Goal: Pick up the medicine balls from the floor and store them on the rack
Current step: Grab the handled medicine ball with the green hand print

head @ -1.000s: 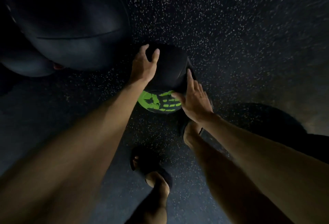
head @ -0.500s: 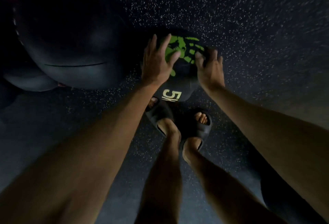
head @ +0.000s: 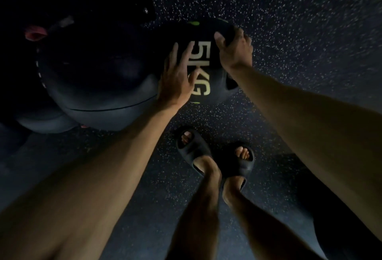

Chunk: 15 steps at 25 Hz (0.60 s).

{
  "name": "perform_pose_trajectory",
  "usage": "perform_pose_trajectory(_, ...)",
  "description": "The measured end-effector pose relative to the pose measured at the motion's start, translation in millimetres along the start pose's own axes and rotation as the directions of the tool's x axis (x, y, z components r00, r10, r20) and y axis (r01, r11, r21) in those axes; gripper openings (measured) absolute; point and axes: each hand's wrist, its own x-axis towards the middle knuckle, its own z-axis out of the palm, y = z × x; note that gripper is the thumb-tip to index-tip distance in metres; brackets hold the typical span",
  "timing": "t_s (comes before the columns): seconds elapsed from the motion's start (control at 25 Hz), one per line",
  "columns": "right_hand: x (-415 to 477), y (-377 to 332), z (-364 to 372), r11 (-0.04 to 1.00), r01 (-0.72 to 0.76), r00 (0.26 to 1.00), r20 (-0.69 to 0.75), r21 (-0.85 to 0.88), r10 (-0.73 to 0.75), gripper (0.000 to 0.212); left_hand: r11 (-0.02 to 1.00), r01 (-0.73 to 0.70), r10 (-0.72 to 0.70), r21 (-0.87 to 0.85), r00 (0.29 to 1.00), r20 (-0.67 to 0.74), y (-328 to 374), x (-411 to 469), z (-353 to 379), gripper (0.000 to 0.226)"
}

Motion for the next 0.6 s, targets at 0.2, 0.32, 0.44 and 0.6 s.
perform_pose_trajectory(0.2, -50, 6, 13, 0.984, 0.179, 0.982, 0.064, 0.002, -0.179, 0.079, 0.958, 0.26, -0.255, -0.118, 0.965, 0.06, 14, 37, -25, 0.065)
perform_pose_trajectory(0.32, -62, 12, 16, 0.972, 0.227, 0.962, 0.168, -0.056, -0.215, 0.084, 0.928, 0.351, -0.343, -0.129, 0.936, 0.079, 28, 38, -28, 0.064)
perform_pose_trajectory(0.44, -67, 0, 2, 0.973, 0.208, 0.96, 0.209, -0.099, -0.184, 0.077, 0.93, 0.337, -0.319, -0.144, 0.938, 0.136, 25, 13, -40, 0.069)
perform_pose_trajectory(0.6, -116, -30, -44, 0.955, 0.223, 0.955, 0.242, -0.194, -0.174, 0.055, 0.926, 0.378, -0.366, -0.011, 0.904, 0.222, 35, -27, -97, 0.051)
